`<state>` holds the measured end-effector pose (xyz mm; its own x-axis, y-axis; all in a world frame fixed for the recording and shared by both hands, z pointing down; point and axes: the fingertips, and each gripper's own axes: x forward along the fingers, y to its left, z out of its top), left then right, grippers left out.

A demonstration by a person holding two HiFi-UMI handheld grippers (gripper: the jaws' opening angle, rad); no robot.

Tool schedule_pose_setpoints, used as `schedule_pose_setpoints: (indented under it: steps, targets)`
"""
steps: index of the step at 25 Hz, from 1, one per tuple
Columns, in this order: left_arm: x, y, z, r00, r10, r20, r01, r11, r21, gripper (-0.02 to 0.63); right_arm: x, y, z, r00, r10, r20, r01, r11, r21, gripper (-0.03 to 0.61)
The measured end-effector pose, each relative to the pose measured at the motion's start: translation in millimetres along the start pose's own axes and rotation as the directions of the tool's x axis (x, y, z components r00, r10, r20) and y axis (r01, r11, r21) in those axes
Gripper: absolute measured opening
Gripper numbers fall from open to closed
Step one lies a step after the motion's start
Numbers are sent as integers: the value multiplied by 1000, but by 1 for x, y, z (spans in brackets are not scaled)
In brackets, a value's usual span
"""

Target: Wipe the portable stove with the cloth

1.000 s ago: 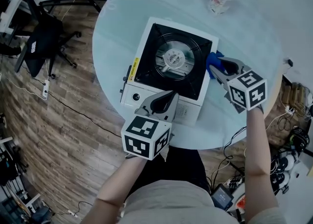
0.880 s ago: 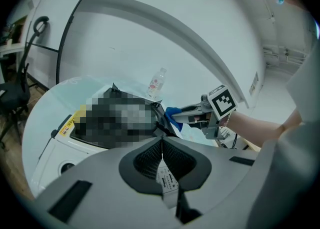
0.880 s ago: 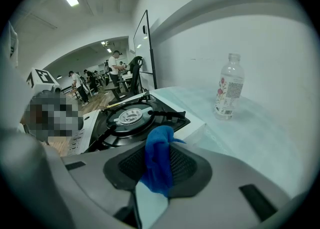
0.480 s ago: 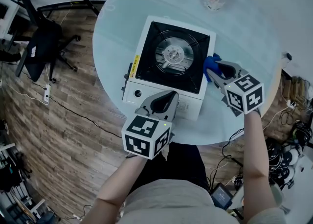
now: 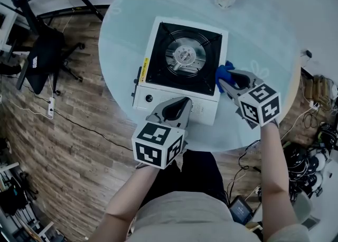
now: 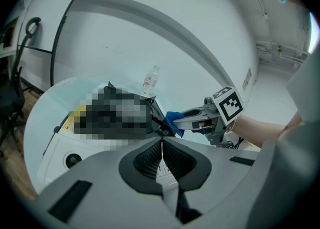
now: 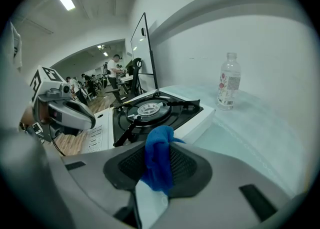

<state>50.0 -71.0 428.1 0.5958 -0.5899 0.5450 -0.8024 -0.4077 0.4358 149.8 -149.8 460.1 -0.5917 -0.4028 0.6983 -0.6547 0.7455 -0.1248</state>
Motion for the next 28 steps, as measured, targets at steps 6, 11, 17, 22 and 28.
schedule_pose_setpoints:
  steps: [6, 11, 17, 22, 28]
  targets:
    - [-4, 0, -5, 1000, -12, -14, 12, 1000, 16, 18, -2, 8, -5, 1000, -8, -20, 8, 1000, -8, 123]
    - [-10, 1, -6, 1000, -19, -15, 19, 1000, 24, 18, -4, 15, -9, 999, -22, -38, 22, 1000, -12, 123]
    - [-21, 5, -7, 1000, -24, -12, 24, 999, 40, 18, -9, 22, -14, 995, -54, -81, 47, 996, -79, 123]
    - [-31, 12, -8, 1000, -20, -7, 20, 999, 44, 18, -13, 29, -19, 989, -80, -128, 64, 990, -126, 123]
    - [-41, 17, -10, 1000, -21, -3, 21, 999, 45, 18, -21, 34, -22, 980, -139, -140, 119, 982, -146, 123]
